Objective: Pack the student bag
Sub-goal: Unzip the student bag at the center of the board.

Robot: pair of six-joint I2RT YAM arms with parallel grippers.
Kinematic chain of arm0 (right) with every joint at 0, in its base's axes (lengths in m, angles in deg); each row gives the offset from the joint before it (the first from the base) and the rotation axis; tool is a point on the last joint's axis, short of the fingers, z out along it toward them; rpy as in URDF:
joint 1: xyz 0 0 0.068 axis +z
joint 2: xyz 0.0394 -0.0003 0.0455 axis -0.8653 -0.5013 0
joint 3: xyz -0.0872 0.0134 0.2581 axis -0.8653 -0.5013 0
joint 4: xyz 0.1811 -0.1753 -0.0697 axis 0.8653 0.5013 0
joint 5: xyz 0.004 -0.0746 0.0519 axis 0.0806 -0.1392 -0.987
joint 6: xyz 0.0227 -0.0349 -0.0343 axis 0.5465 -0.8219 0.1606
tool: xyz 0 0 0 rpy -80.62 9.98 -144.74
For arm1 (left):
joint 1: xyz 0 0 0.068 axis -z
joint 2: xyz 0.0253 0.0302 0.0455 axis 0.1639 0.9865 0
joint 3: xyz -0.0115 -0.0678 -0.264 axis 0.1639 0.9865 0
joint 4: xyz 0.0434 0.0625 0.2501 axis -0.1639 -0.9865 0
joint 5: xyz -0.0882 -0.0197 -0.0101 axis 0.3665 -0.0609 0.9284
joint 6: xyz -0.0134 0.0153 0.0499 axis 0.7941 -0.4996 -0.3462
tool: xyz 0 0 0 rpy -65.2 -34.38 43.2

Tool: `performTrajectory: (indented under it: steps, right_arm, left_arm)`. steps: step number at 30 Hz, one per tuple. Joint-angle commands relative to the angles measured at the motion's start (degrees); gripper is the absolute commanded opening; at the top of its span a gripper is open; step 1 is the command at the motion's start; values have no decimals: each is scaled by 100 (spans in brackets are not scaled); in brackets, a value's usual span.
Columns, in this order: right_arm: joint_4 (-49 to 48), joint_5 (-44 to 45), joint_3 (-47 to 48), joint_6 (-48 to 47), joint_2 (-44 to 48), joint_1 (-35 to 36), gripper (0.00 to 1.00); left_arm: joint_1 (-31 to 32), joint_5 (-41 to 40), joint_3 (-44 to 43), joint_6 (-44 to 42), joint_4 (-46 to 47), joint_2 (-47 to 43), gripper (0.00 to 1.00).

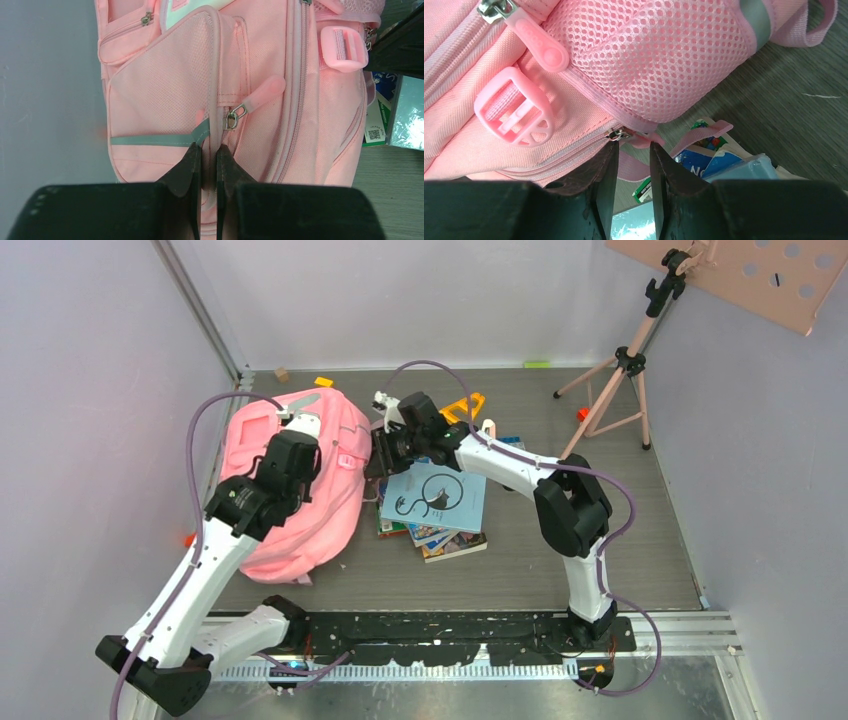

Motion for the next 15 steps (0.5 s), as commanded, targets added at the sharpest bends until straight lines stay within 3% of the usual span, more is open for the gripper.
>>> performTrajectory:
  steps: [1, 15]
  right_arm:
    - [-427, -407, -161, -89, 120, -19, 36]
    - [-1799, -1346, -458, 718, 37, -257, 50]
  left_arm:
    - [-31, -295, -513, -68, 570, -123, 0]
    - [-32, -163, -646, -126, 527, -106, 0]
